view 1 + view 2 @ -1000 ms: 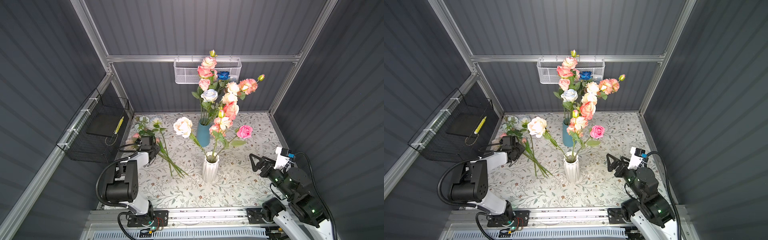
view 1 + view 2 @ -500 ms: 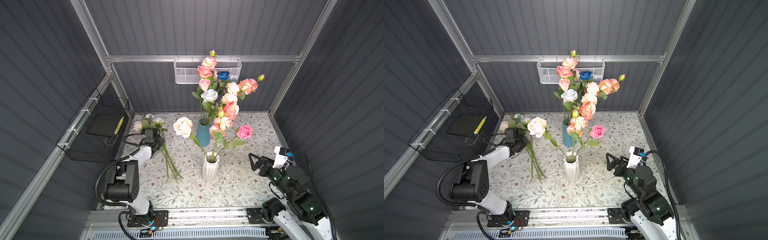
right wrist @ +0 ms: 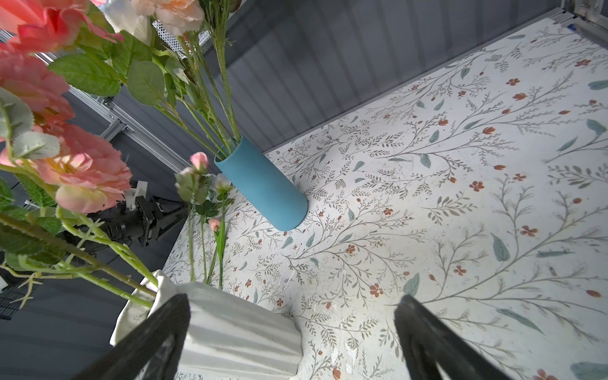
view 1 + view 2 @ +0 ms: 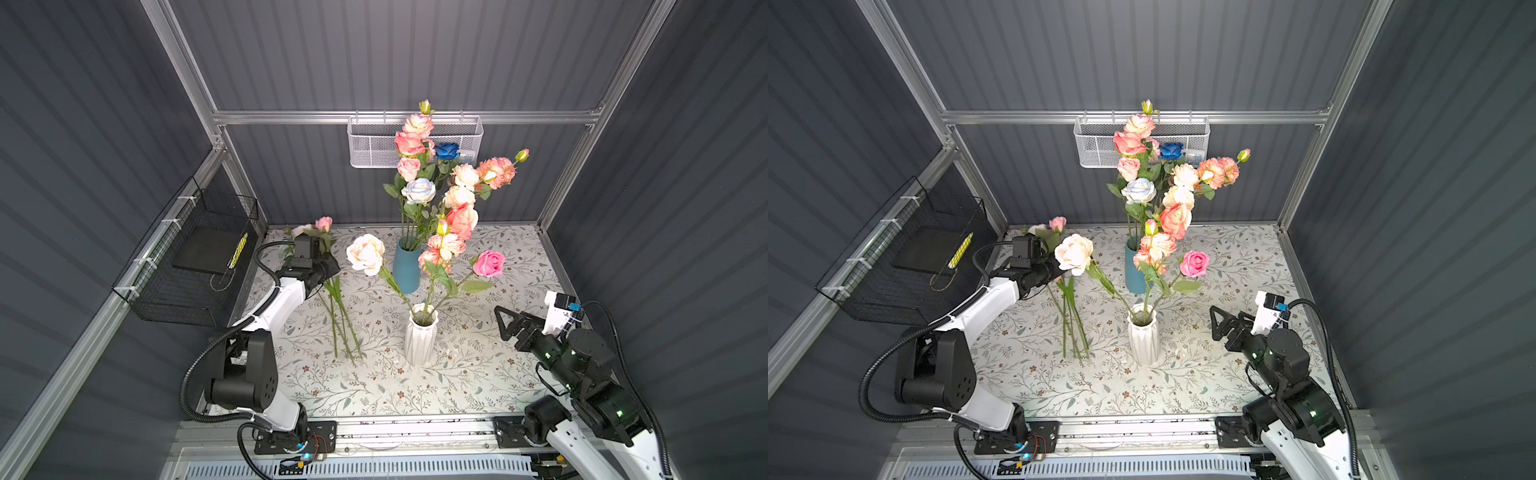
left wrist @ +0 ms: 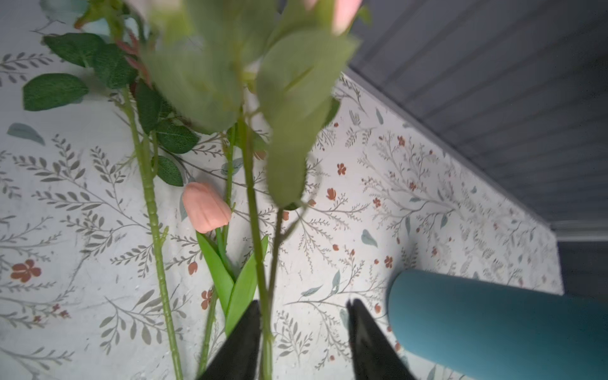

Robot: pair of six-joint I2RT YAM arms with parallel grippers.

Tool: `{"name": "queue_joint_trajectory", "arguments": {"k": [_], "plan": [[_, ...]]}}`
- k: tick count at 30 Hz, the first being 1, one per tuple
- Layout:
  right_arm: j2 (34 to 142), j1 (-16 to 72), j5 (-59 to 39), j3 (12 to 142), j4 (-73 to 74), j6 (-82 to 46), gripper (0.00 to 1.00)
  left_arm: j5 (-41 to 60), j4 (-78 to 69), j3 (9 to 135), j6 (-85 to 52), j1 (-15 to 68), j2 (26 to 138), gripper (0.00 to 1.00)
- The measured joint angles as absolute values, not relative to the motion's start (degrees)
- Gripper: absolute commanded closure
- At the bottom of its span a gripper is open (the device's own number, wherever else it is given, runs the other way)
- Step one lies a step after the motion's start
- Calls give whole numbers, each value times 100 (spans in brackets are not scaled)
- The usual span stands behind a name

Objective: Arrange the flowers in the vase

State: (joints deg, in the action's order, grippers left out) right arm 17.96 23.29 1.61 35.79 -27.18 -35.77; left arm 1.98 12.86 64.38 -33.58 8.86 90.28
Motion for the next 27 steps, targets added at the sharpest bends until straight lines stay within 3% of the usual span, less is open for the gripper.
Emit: {"name": "queue_joint_trajectory", "arguments": {"k": [7, 12, 27], "plan": [[1811, 2329, 145, 3579, -2705, -3577, 1, 305, 1463, 6412, -3315, 891, 9358, 46], [1813, 2329, 145, 3579, -2703, -3577, 1, 303, 1459, 6412, -3262, 950, 9719, 59], [1855, 2329, 150, 3551, -2657, -3577, 1, 338, 1304, 6399, -3203, 1629, 10405, 69]]}}
